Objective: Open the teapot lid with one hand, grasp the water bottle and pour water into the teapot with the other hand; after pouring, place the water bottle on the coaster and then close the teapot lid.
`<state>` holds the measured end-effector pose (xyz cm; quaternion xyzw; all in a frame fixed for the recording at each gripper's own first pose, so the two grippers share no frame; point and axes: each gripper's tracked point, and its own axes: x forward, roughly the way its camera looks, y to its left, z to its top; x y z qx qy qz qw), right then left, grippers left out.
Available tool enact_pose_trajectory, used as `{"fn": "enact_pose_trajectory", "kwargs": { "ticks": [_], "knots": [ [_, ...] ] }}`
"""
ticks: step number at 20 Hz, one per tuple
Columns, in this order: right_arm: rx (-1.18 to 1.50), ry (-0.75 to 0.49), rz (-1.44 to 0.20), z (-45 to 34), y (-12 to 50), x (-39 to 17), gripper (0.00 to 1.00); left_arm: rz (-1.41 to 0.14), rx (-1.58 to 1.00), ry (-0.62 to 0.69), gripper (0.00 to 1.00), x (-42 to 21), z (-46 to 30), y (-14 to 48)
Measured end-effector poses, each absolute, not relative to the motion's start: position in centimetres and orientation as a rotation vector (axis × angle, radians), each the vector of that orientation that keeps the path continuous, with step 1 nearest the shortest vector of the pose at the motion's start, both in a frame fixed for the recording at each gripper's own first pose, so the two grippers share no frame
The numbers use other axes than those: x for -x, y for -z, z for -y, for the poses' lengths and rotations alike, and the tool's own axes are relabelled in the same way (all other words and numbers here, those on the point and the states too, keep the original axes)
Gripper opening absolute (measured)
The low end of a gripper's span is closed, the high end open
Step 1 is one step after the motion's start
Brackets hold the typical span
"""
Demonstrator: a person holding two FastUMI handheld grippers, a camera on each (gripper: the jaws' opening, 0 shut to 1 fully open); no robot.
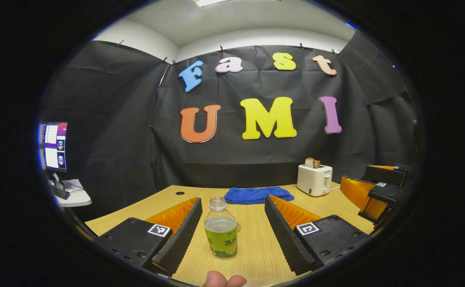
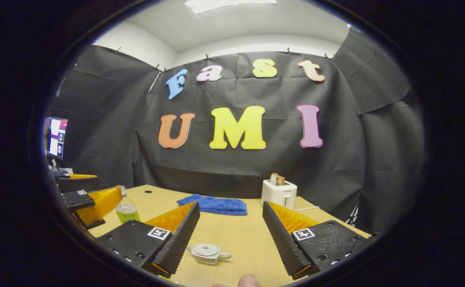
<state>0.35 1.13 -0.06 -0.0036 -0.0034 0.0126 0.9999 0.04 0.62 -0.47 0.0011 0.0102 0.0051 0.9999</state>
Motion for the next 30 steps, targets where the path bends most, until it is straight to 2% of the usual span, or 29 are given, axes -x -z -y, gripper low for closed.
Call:
{"fn": "enact_pose_trajectory", "kwargs": {
  "ticks": [4,15,18,23,24,29,30],
  "knots": [
    [0.008,-0.019,0.013,-0.8,0.0,-0.2,0.95,-0.021,-0.006,-0.005,0.99,0.0,-0.4,0.5],
    [-0.004,-0.053,-0.047,-1.6,2.8,-1.4,0.97,-0.023,-0.005,-0.02,0.99,0.0,-0.8,0.6],
    [0.015,-0.069,-0.082,-2.2,4.9,-2.3,0.95,-0.013,-0.002,-0.032,0.99,0.0,-1.1,0.2],
    [0.021,-0.094,-0.167,-4.5,9.3,-4.1,0.98,-0.013,0.008,-0.06,0.98,0.1,-2.8,0.1],
    [0.01,-0.092,-0.184,-4.9,10.2,-4.6,0.95,-0.015,0.011,-0.066,0.99,0.1,-3.1,0.1],
    [-0.011,-0.07,-0.239,-5.9,12.5,-6.2,0.98,-0.022,0.028,-0.086,0.99,0.1,-4.3,0.1],
    [-0.007,-0.06,-0.249,-5.9,13.1,-6.4,0.95,-0.022,0.027,-0.088,0.99,0.1,-4.5,0.2]
  ]
}}
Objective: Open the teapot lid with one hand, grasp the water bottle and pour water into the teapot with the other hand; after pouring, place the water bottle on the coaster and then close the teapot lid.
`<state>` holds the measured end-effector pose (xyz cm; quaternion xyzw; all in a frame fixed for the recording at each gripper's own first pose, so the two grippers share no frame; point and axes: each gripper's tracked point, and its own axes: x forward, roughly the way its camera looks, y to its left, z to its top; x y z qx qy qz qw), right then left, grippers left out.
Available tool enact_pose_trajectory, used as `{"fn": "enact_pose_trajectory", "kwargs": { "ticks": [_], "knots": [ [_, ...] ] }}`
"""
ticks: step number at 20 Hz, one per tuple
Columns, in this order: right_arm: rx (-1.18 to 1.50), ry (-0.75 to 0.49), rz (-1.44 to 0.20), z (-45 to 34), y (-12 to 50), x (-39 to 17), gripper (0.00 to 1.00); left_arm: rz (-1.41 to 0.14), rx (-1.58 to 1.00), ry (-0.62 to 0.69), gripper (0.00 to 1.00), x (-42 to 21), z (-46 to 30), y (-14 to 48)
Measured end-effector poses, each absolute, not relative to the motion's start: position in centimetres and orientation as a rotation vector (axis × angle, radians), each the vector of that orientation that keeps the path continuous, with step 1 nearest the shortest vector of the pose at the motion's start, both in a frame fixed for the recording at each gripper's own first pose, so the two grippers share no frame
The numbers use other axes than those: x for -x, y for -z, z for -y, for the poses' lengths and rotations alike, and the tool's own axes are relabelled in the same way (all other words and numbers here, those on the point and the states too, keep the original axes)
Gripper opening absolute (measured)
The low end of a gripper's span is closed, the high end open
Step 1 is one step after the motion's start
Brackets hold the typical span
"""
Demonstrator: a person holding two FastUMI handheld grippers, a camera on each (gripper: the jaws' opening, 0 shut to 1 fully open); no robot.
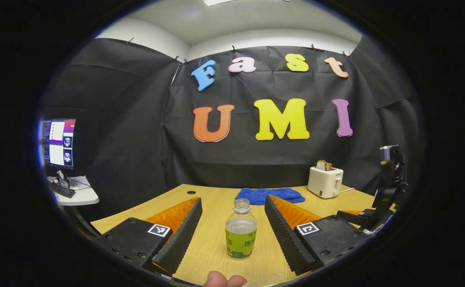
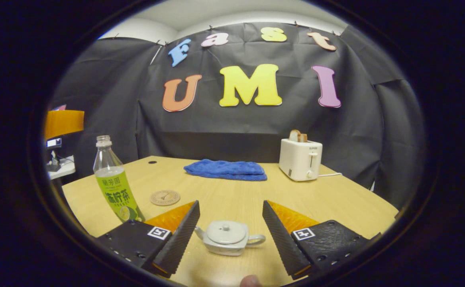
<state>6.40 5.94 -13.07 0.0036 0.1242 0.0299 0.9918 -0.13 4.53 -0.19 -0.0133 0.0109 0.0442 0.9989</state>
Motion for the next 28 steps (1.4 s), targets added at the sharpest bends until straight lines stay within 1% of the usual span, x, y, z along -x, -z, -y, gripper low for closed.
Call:
{"fn": "enact_pose_trajectory", "kwargs": {
  "ticks": [1,2,3,4,5,7,8,9,10,11,12,13,14,17,21,23,28],
  "knots": [
    [-0.003,-0.059,-0.26,-6.0,13.4,-6.6,0.84,-0.024,0.027,-0.093,0.99,0.1,-4.7,0.2],
    [-0.001,-0.058,-0.27,-6.1,13.7,-6.6,0.79,-0.026,0.029,-0.095,0.99,0.1,-4.9,0.3],
    [0.0,-0.059,-0.276,-6.2,14.0,-6.6,0.71,-0.027,0.033,-0.096,0.99,0.1,-5.1,0.4],
    [0.001,-0.058,-0.281,-6.3,14.2,-6.7,0.66,-0.028,0.036,-0.098,0.99,0.1,-5.2,0.3],
    [0.004,-0.06,-0.285,-6.4,14.3,-6.8,0.54,-0.026,0.037,-0.098,0.99,0.1,-5.2,0.1],
    [0.011,-0.057,-0.295,-6.5,14.7,-6.9,0.38,-0.025,0.036,-0.101,0.99,0.1,-5.3,0.2],
    [0.011,-0.057,-0.301,-6.5,14.9,-6.9,0.33,-0.026,0.035,-0.101,0.99,0.1,-5.5,0.3],
    [0.006,-0.063,-0.305,-6.5,15.1,-6.9,0.2,-0.027,0.035,-0.101,0.99,0.1,-5.5,0.2],
    [0.005,-0.064,-0.307,-6.6,15.0,-6.8,0.17,-0.028,0.034,-0.102,0.99,0.1,-5.4,0.3],
    [0.01,-0.07,-0.309,-6.7,15.1,-6.9,0.05,-0.026,0.033,-0.104,0.99,0.2,-5.6,0.3],
    [0.02,-0.075,-0.308,-6.7,15.1,-7.0,0.07,-0.027,0.035,-0.105,0.99,0.1,-5.8,0.3],
    [0.018,-0.079,-0.308,-6.5,15.0,-6.9,0.07,-0.028,0.038,-0.104,0.99,0.1,-5.7,0.3],
    [0.022,-0.081,-0.312,-6.5,15.1,-7.1,0.0,-0.029,0.039,-0.105,0.99,0.2,-5.7,0.3],
    [0.015,-0.097,-0.299,-6.6,14.8,-6.9,0.0,-0.035,0.041,-0.102,0.99,0.0,-5.6,0.6],
    [-0.016,-0.11,-0.258,-6.0,12.8,-7.0,0.0,-0.052,0.024,-0.105,0.99,0.0,-5.5,1.4],
    [-0.024,-0.109,-0.243,-5.0,11.7,-6.8,0.0,-0.071,0.005,-0.088,0.99,0.2,-5.2,2.6],
    [-0.015,-0.099,-0.219,-2.9,10.1,-6.2,0.0,-0.175,-0.026,-0.088,0.98,1.5,-5.2,7.1]
  ]
}}
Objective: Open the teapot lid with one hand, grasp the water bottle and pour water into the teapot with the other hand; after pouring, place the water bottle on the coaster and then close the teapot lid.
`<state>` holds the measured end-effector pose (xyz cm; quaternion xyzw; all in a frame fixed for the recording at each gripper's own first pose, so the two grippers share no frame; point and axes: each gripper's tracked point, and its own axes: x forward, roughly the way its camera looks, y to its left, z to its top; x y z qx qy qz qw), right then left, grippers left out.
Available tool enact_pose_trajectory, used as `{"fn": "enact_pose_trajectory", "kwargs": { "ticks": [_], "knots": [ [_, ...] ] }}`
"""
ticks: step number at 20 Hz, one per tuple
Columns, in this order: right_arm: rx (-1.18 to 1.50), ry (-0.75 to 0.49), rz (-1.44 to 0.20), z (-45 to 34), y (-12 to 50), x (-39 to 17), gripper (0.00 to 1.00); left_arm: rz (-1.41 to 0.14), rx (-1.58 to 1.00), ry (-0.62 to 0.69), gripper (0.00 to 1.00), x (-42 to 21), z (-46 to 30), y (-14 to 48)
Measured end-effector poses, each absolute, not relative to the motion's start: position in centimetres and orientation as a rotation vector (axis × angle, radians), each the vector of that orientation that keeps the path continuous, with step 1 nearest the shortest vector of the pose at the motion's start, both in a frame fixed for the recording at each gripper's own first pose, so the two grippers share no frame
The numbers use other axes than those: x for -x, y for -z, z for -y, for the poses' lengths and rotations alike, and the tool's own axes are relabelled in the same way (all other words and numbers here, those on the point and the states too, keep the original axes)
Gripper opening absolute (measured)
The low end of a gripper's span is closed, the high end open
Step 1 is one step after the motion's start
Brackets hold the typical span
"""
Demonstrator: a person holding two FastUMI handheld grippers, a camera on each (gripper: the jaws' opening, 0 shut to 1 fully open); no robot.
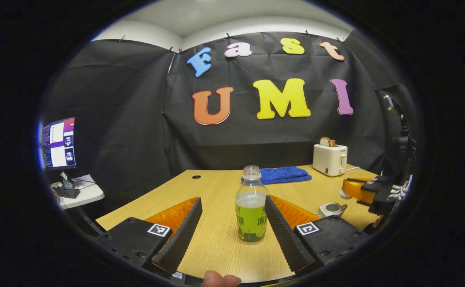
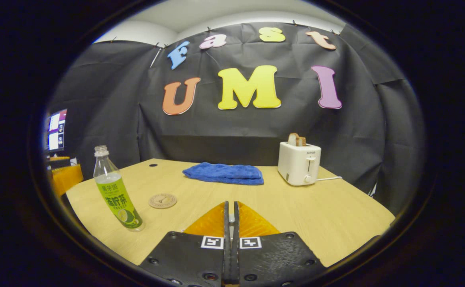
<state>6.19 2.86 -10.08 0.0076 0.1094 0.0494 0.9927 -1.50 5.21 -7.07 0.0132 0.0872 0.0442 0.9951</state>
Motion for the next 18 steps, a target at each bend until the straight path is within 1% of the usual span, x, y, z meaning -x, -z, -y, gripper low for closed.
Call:
{"fn": "enact_pose_trajectory", "kwargs": {
  "ticks": [8,12,18],
  "knots": [
    [0.012,-0.083,-0.195,-0.7,8.6,-4.8,0.0,-0.266,0.09,-0.016,0.99,-0.7,-2.0,12.0],
    [0.022,-0.074,-0.185,-0.1,8.1,-4.9,0.0,-0.295,0.094,-0.02,0.99,-2.4,-2.0,13.9],
    [0.021,-0.062,-0.195,0.6,8.3,-5.0,0.0,-0.322,0.098,-0.033,0.99,-3.8,-2.4,15.2]
  ]
}}
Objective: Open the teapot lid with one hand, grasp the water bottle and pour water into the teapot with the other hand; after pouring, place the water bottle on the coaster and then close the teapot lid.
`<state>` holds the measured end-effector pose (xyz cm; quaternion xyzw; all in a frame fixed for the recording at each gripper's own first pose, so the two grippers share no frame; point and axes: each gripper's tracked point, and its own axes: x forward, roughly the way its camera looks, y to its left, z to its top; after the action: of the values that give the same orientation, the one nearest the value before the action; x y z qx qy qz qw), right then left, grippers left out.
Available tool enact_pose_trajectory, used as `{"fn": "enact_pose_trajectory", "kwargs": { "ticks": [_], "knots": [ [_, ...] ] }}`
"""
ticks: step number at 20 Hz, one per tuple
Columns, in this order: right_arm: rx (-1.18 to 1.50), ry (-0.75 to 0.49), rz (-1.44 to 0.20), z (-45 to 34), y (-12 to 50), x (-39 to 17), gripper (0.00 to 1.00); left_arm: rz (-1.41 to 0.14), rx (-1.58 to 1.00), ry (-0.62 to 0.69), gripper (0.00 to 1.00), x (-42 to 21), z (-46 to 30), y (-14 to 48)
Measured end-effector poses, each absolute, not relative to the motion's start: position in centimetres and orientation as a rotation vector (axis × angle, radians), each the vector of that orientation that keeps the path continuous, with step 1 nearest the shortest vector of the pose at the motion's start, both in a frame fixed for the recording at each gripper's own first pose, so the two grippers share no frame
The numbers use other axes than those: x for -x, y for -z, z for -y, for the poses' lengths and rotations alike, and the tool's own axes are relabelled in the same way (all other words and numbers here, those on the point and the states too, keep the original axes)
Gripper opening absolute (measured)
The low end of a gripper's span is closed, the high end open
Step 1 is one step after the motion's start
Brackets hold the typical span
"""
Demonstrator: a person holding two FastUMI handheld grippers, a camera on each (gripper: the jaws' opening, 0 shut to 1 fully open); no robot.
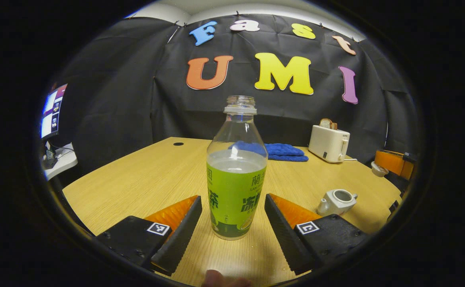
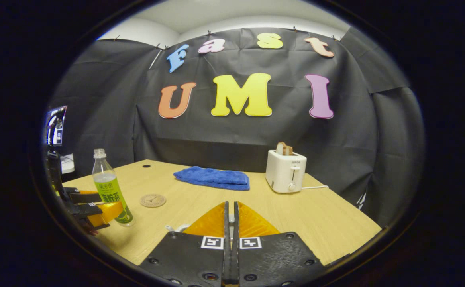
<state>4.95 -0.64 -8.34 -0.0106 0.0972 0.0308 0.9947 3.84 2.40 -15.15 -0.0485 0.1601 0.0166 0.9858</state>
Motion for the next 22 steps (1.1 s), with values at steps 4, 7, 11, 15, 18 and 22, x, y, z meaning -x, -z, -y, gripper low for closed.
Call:
{"fn": "enact_pose_trajectory", "kwargs": {
  "ticks": [4,7,11,15,18,22],
  "knots": [
    [0.022,-0.058,-0.196,1.0,8.3,-5.0,0.0,-0.34,0.099,-0.029,0.93,-4.2,-2.3,15.9],
    [0.022,-0.06,-0.199,1.0,8.4,-4.8,0.0,-0.344,0.09,-0.022,0.86,-4.2,-2.0,15.9],
    [0.017,-0.062,-0.206,1.4,8.6,-4.8,0.0,-0.37,0.035,-0.034,0.79,-4.2,-2.5,15.8],
    [0.003,-0.062,-0.201,2.3,8.6,-4.7,0.0,-0.382,-0.085,-0.031,0.76,-4.0,-3.3,15.1],
    [-0.001,-0.065,-0.205,3.1,8.6,-4.5,0.0,-0.355,-0.265,-0.079,0.74,-3.9,-5.1,13.0],
    [0.004,-0.057,-0.201,5.2,8.5,-4.1,0.0,-0.332,-0.548,-0.123,0.73,-3.7,-6.6,10.6]
  ]
}}
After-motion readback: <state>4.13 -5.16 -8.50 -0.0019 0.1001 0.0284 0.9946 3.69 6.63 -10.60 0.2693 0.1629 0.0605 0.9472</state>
